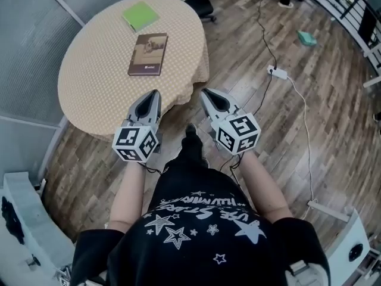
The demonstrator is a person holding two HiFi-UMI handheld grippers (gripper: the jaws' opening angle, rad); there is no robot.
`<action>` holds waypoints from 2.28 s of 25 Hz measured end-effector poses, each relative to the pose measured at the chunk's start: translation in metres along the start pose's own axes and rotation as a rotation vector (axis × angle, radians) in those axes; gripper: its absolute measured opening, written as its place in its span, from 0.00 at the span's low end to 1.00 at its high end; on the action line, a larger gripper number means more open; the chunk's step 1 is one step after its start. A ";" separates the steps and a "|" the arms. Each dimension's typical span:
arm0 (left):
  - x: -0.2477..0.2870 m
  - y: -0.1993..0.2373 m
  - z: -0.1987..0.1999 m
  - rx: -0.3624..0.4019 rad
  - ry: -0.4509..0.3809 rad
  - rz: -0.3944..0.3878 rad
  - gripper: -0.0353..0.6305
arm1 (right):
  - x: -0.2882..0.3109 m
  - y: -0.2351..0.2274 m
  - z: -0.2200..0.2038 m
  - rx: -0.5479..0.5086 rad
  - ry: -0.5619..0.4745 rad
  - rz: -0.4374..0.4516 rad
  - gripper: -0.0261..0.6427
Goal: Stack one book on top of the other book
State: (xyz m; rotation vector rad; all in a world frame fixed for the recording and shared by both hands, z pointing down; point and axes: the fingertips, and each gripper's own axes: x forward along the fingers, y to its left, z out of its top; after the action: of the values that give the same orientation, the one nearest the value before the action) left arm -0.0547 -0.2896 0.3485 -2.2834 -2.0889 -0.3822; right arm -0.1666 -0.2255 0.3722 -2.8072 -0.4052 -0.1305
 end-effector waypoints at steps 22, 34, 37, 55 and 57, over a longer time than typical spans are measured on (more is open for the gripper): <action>0.195 0.113 0.032 -0.031 0.009 0.002 0.07 | 0.165 -0.151 0.052 0.018 0.045 -0.083 0.09; 0.233 0.157 0.041 -0.041 0.006 0.031 0.07 | 0.229 -0.182 0.072 0.002 0.068 -0.064 0.09; 0.237 0.161 0.041 -0.035 0.011 0.063 0.07 | 0.236 -0.191 0.075 0.006 0.069 -0.038 0.09; 0.309 0.168 0.062 -0.072 -0.001 0.419 0.07 | 0.326 -0.271 0.097 0.006 0.155 0.320 0.09; 0.318 0.167 0.066 -0.067 -0.002 0.455 0.07 | 0.334 -0.281 0.099 0.009 0.163 0.354 0.09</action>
State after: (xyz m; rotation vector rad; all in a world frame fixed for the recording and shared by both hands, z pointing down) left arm 0.1434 0.0159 0.3707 -2.6924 -1.5037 -0.4299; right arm 0.0756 0.1492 0.4006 -2.7807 0.1289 -0.2741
